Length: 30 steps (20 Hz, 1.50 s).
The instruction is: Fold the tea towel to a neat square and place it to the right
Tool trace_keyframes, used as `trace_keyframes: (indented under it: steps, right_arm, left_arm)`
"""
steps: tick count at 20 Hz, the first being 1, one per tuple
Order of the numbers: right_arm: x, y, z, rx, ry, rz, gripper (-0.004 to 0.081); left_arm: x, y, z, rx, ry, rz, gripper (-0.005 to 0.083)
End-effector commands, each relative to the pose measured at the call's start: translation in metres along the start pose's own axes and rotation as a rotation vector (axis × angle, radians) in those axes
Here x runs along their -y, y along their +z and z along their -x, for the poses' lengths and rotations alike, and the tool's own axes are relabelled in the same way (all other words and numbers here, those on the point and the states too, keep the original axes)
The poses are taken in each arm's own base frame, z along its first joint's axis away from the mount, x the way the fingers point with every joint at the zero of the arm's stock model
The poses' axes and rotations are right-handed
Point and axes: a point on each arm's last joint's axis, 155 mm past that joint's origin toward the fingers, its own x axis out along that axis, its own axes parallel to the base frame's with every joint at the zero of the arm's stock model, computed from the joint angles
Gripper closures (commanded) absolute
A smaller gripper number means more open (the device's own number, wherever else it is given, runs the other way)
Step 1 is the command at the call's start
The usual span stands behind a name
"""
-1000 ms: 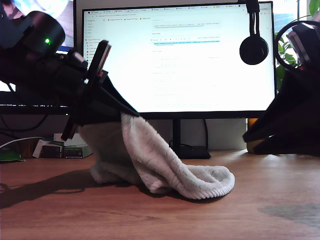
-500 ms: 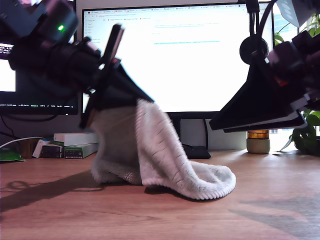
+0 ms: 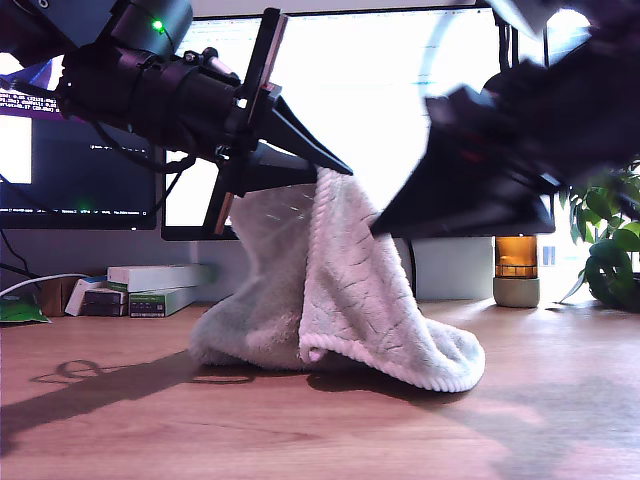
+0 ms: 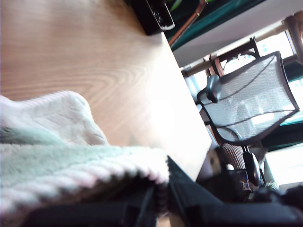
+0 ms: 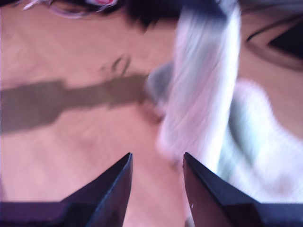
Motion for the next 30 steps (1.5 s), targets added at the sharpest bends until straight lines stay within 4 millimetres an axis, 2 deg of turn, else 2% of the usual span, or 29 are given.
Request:
trace_keyframes:
  steps: [1,4,6,8,11,12,16,19,25,28,30]
  right_arm:
    - [0.004,-0.012,-0.008,-0.06,-0.027,0.005,0.0463]
    - [0.007,-0.025,-0.022,-0.123,-0.03,0.022,0.0463]
    - [0.008,-0.024,-0.03,-0.136,-0.03,0.021,0.0463]
    - [0.01,-0.02,-0.035,-0.138,-0.04,0.025,0.0469]
    - [0.015,-0.003,-0.037,-0.108,-0.057,0.044,0.0562]
    - [0.017,0.002,-0.037,-0.099,-0.062,0.069,0.0562]
    - [0.02,0.012,-0.037,-0.116,-0.068,0.102,0.0451]
    - [0.017,0.028,-0.038,-0.099,-0.052,0.151,0.045]
    - [0.011,0.04,-0.033,-0.173,-0.004,0.194,0.0437]
    - [0.007,0.052,-0.033,-0.145,0.018,0.248,0.0395]
    - [0.007,0.051,-0.033,-0.147,0.021,0.283,0.0393]
  left_arm:
    - [-0.003,-0.001,-0.004,-0.006,-0.001,0.002,0.0796]
    - [0.0,-0.003,-0.004,-0.019,-0.014,0.004,0.0796]
    - [0.001,-0.004,-0.004,-0.026,-0.022,0.003,0.0796]
    - [0.002,-0.005,-0.003,-0.032,-0.026,0.005,0.0796]
    - [0.004,-0.007,-0.003,-0.043,-0.041,0.005,0.0796]
    - [0.005,-0.008,-0.002,-0.049,-0.048,0.007,0.0796]
    - [0.004,-0.008,0.0,-0.052,-0.052,-0.007,0.0796]
    - [0.001,-0.006,0.002,-0.049,-0.049,-0.036,0.0796]
    - [-0.016,0.005,0.015,-0.022,-0.013,-0.062,0.0796]
    - [-0.015,0.003,0.017,-0.034,-0.026,-0.077,0.0796]
    - [-0.009,-0.002,0.018,-0.059,-0.061,-0.084,0.0796]
